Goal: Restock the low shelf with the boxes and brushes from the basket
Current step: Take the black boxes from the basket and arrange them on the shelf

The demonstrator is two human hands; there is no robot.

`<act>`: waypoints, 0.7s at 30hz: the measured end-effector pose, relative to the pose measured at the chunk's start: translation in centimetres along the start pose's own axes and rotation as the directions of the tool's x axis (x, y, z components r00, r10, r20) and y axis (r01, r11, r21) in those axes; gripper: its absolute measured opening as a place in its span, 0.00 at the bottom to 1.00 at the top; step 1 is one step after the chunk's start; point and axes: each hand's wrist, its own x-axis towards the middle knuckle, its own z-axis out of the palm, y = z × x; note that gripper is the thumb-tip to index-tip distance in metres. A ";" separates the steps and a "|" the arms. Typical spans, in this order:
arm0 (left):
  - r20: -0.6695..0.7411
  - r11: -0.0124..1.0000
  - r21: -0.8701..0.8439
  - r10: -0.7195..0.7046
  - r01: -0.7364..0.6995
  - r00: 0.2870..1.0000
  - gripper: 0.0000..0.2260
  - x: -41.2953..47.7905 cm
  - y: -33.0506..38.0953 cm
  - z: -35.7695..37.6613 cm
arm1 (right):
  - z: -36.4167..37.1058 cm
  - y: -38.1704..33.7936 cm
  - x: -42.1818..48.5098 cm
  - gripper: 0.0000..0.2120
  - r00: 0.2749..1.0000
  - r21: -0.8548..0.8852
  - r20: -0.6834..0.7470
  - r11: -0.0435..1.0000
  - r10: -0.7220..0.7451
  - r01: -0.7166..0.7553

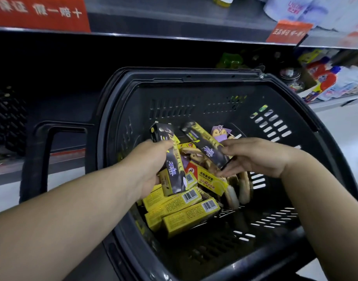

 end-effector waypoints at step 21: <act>0.083 0.989 -0.144 -0.026 0.038 0.996 0.19 -0.6 0.9 -0.6 | 1.3 0.5 1.2 0.23 0.968 0.333 0.178 0.937 -0.177 0.110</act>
